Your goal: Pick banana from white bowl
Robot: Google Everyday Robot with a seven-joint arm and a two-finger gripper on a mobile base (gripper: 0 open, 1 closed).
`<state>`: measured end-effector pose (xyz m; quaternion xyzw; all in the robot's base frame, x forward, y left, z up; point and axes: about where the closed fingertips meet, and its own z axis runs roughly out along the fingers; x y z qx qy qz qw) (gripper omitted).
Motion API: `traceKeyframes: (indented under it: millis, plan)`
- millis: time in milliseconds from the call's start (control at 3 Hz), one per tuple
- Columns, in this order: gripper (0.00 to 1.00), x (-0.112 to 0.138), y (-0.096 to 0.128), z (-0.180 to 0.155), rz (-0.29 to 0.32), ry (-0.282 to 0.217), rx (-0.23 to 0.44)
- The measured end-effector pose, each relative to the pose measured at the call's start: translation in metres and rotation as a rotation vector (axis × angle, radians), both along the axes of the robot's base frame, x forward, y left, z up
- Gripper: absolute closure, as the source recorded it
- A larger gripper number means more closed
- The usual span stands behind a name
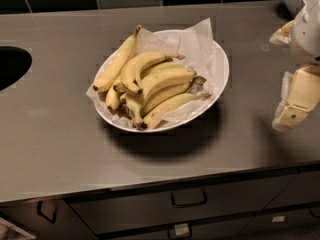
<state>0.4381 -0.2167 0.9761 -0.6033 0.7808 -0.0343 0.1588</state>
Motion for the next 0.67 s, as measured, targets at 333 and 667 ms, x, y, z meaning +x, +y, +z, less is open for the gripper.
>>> traceKeyframes:
  millis: [333, 667]
  plan:
    - [0.0, 0.0, 0.0001, 0.0, 0.0, 0.0, 0.0]
    - [0.0, 0.0018, 0.0051, 0.0021, 0.015, -0.006, 0.001]
